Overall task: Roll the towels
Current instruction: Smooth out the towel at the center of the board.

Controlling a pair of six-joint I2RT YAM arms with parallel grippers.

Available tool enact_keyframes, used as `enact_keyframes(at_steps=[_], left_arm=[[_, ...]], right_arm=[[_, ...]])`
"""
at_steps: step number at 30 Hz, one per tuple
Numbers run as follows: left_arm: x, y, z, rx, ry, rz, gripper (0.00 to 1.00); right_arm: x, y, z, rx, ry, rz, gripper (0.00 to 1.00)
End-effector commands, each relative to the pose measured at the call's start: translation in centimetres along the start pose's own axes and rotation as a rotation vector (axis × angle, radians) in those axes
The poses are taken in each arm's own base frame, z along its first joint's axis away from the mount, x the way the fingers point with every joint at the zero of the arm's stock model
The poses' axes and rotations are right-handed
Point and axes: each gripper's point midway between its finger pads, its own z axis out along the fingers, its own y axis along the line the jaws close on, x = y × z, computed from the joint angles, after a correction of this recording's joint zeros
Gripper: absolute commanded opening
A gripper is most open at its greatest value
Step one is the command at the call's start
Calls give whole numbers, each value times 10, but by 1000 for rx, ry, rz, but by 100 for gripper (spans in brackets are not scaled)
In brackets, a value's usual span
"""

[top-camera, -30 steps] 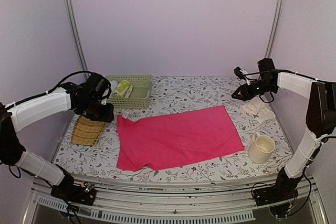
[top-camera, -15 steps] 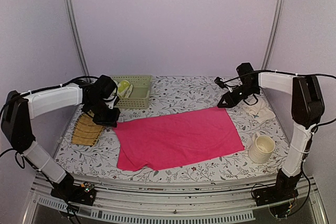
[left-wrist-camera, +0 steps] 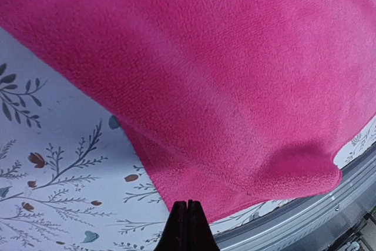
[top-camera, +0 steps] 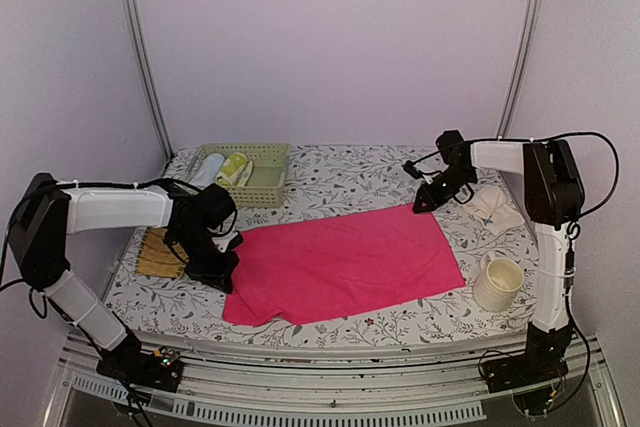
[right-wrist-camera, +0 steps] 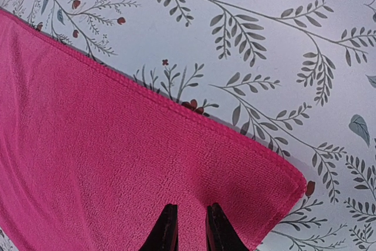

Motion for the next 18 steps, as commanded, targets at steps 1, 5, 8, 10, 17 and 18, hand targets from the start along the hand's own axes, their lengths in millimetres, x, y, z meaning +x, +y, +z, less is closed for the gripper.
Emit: enact_keyframes(at_steps=[1, 5, 8, 10, 17, 18], left_arm=[[8, -9, 16, 28, 35, 7, 0], [14, -8, 27, 25, 40, 5, 0], [20, -8, 33, 29, 45, -5, 0], [26, -9, 37, 29, 52, -7, 0], [54, -6, 44, 1, 104, -51, 0], [58, -5, 43, -9, 110, -56, 0]], right_arm=[[3, -14, 4, 52, 36, 38, 20], [10, -26, 8, 77, 55, 75, 20], [14, -35, 8, 88, 65, 98, 20], [16, -43, 8, 103, 68, 107, 20], [19, -71, 7, 154, 70, 122, 20], [19, -73, 7, 158, 70, 123, 20]])
